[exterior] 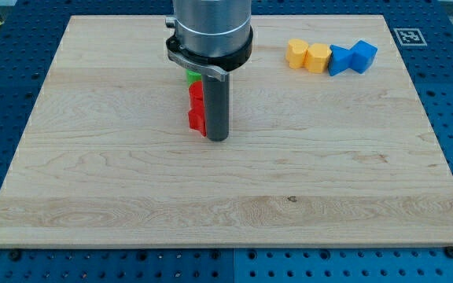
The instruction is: Point your arm to the left of the green circle
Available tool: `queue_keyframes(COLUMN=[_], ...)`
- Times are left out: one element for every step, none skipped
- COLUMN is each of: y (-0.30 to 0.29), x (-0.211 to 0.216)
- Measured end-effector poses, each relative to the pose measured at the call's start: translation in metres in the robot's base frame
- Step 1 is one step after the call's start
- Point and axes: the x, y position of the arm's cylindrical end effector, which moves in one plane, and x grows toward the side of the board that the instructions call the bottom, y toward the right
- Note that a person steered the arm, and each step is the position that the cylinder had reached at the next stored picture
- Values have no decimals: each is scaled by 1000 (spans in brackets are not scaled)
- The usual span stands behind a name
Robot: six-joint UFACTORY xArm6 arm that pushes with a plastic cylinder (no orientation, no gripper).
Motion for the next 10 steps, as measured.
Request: queue_keyframes(y=[0, 3, 25, 31, -31, -105, -134, -134, -134, -153], x=[0, -3, 37, 71, 71, 60, 2, -34, -34, -34])
